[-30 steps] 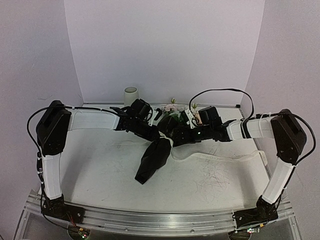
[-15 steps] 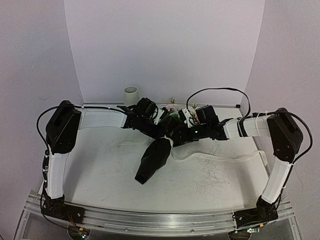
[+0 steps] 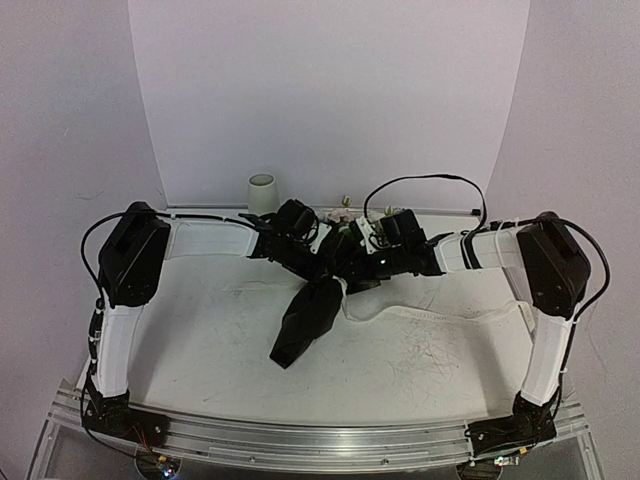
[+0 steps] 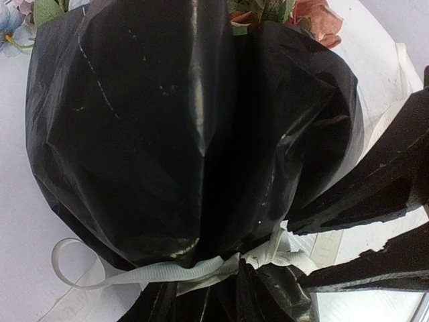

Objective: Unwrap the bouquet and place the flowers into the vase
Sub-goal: Untie the ribbon from the wrapping paper.

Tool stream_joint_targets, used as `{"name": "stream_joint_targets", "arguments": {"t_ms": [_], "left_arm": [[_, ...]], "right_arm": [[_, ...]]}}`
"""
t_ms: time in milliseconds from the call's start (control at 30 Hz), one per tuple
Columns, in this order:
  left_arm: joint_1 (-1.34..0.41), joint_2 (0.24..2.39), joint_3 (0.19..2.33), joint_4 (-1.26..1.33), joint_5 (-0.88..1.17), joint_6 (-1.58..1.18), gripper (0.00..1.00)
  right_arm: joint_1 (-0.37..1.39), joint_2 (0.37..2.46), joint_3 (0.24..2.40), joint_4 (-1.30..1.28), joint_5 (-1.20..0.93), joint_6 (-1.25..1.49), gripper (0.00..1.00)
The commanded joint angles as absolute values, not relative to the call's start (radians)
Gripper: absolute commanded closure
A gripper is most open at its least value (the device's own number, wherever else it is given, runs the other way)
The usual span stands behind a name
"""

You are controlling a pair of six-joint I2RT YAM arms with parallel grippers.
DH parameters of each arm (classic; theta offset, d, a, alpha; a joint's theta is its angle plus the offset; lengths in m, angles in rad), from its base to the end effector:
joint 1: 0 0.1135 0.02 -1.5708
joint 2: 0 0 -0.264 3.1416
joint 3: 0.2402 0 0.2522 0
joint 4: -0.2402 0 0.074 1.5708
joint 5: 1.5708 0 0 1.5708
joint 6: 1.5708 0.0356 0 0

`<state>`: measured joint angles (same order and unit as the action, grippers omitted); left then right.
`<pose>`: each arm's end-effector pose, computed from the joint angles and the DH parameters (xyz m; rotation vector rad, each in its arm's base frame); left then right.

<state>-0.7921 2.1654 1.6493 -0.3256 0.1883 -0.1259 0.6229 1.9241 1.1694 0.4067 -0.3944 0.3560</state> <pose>0.3346 -0.3486 0.1822 0.9007 2.3283 -0.6330 0.3424 0.2628 0.2006 -0.5468 1.9560 1.0176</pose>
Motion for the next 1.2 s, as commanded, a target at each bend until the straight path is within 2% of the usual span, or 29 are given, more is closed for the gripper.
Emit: {"name": "stream_joint_targets", "arguments": {"t_ms": [0, 100, 233, 367, 467, 533, 600, 733, 1100, 1167], "left_arm": [[-0.788, 2.178, 1.672, -0.34, 0.188, -0.096, 0.67], [-0.788, 2.193, 1.668, -0.34, 0.159, -0.097, 0.67], [-0.788, 2.207, 1.667, -0.34, 0.139, -0.098, 0.68], [-0.788, 2.215, 1.671, -0.341, 0.132, -0.102, 0.78], [-0.788, 2.217, 1.675, -0.34, 0.14, -0.111, 0.9], [-0.788, 2.208, 1.67, -0.34, 0.136, -0.12, 0.95], [-0.788, 2.187, 1.662, -0.339, 0.124, -0.125, 0.99], [-0.788, 2.126, 1.632, -0.335, 0.068, -0.139, 1.0], [-0.788, 2.017, 1.523, -0.305, -0.042, -0.215, 1.0], [-0.788, 2.009, 1.51, -0.302, -0.051, -0.226, 1.0]], "right_arm": [[0.633, 1.957, 1.217, 0.361, -0.373, 0.334, 0.74], [0.638, 1.977, 1.224, 0.353, -0.355, 0.332, 0.72], [0.647, 1.995, 1.23, 0.345, -0.332, 0.327, 0.65], [0.661, 2.018, 1.243, 0.342, -0.319, 0.324, 0.65], [0.668, 2.029, 1.244, 0.342, -0.308, 0.323, 0.7], [0.67, 2.021, 1.234, 0.342, -0.292, 0.325, 0.74], [0.67, 2.002, 1.221, 0.342, -0.267, 0.328, 0.84], [0.67, 1.952, 1.179, 0.344, -0.212, 0.34, 0.96], [0.669, 1.856, 1.068, 0.348, -0.115, 0.364, 0.96], [0.669, 1.849, 1.056, 0.348, -0.109, 0.366, 0.92]]}}
